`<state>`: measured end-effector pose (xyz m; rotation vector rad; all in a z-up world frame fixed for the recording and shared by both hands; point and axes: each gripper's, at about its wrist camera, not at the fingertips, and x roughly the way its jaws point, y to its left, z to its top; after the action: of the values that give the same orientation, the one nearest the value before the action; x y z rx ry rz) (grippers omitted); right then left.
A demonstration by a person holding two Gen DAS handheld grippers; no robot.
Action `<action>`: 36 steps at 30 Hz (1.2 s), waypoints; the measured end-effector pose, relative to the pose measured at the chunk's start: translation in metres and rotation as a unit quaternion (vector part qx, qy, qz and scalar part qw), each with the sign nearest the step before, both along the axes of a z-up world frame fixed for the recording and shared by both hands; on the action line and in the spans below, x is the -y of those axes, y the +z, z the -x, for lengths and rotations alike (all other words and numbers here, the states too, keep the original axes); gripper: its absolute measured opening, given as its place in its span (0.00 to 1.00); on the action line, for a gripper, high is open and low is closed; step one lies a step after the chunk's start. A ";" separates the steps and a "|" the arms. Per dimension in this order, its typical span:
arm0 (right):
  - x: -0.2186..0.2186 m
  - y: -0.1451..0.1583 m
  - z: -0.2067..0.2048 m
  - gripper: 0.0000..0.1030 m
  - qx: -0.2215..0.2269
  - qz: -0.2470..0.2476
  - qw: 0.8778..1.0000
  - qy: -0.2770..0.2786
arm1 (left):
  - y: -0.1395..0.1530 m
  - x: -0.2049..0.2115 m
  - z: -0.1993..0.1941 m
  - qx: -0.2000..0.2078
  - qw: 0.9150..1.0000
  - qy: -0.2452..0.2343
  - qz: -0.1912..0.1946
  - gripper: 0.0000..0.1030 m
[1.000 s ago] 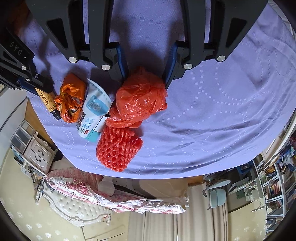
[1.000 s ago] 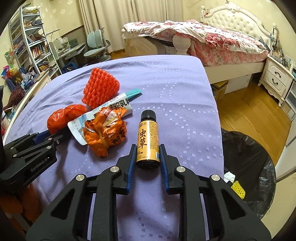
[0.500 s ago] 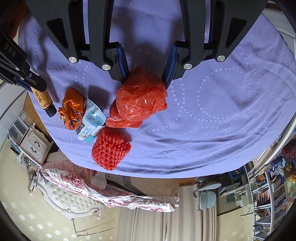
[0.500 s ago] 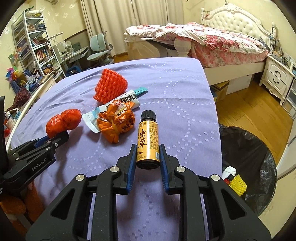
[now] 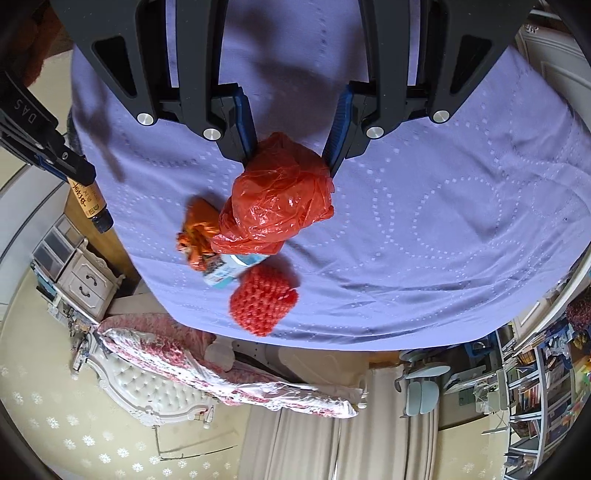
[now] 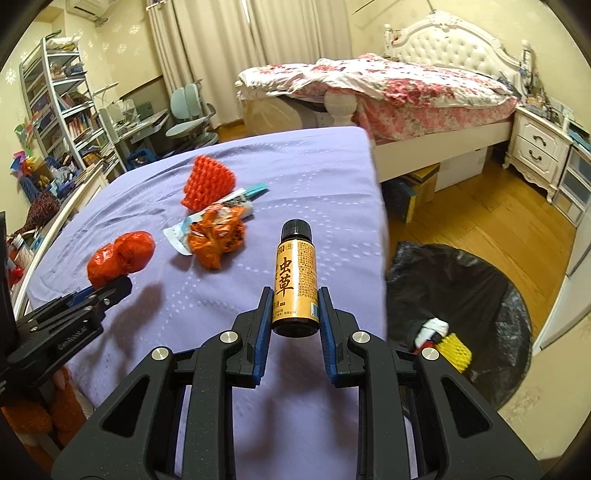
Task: Collect trash
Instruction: 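Carry the red bag and yellow bottle over the bin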
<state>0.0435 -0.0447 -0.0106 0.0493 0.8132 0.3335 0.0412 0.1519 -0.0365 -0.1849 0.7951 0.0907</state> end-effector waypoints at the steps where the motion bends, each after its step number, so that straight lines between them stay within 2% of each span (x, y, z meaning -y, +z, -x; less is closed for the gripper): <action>1: 0.006 0.000 0.002 0.23 0.001 -0.001 1.000 -0.006 | 0.001 0.004 0.000 0.002 1.000 -0.003 0.000 0.36; 9: 0.052 0.003 0.014 0.23 0.009 -0.006 0.999 -0.052 | 0.010 0.054 -0.003 0.015 0.999 -0.049 -0.006 0.36; 20: 0.106 -0.002 0.021 0.23 0.015 -0.004 0.994 -0.108 | 0.006 0.129 -0.016 0.015 0.993 -0.114 -0.022 0.36; 36: 0.146 -0.013 0.010 0.23 0.008 -0.011 0.988 -0.152 | -0.001 0.188 -0.044 0.006 0.986 -0.163 -0.042 0.36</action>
<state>0.0336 -0.1912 -0.0236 0.1890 0.7732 0.0542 0.0851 -0.0365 -0.0379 0.0255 0.7983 -0.1851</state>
